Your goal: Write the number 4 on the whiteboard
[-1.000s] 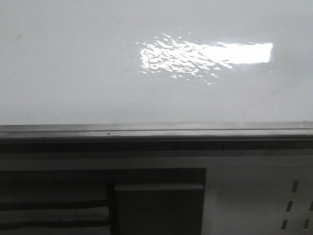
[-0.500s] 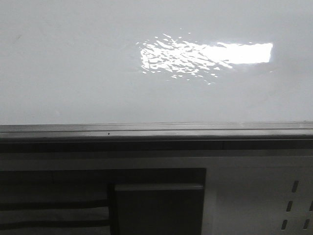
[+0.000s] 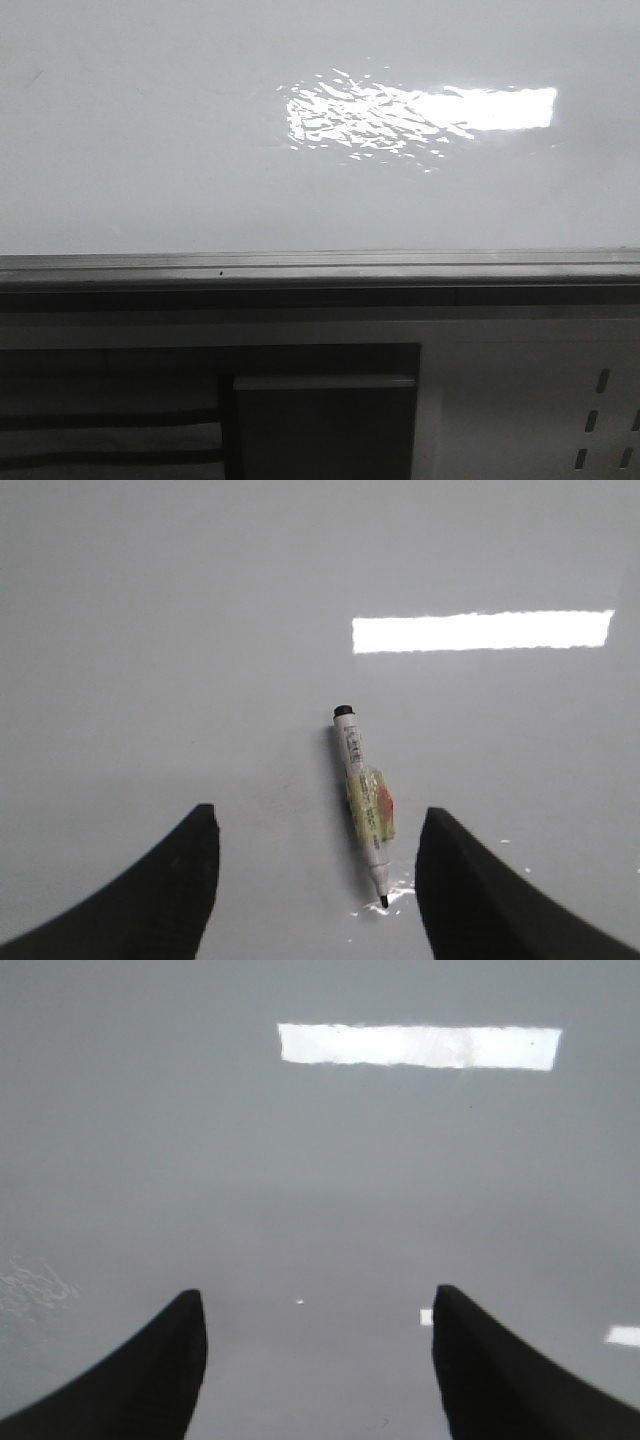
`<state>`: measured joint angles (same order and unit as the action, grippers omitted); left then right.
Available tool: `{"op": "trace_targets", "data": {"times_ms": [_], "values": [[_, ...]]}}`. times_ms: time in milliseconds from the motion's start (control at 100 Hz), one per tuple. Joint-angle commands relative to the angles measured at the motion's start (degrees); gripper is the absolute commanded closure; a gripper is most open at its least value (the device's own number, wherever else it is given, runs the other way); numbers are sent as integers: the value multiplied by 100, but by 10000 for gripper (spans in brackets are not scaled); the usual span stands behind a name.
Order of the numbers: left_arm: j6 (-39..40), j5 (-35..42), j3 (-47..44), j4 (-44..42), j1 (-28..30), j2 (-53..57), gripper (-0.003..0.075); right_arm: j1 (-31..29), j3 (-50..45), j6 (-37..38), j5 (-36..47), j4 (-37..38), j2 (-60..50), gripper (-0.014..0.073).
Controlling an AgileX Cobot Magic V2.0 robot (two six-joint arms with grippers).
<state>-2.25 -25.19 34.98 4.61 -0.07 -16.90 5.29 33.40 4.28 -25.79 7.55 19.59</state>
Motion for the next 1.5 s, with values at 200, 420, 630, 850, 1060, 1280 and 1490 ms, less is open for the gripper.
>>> {"op": "trace_targets", "data": {"times_ms": [200, 420, 630, 850, 1060, 1280, 1490], "values": [[-643, 324, 195, 355, -112, -1287, 315, -42, 164, 2, 457, -87, 94, 157], [-772, 536, 480, 444, -516, -2659, 259, -42, 164, 2, 457, -112, 94, 157], [-762, 1161, 694, 771, -516, -3902, 259, -42, 164, 2, 457, -112, 94, 157], [-762, 1654, 935, 1057, -516, -4795, 259, -42, 164, 2, 457, -112, 94, 157], [-762, 1791, 1006, 1057, -516, -5167, 286, -42, 164, 2, 457, -112, 94, 157], [-762, 2008, 1006, 1057, -516, -5181, 536, -42, 164, 2, 457, -112, 94, 158], [-762, 2006, 1006, 1057, -516, -5181, 696, -42, 164, 2, 457, -112, 94, 157]]}}
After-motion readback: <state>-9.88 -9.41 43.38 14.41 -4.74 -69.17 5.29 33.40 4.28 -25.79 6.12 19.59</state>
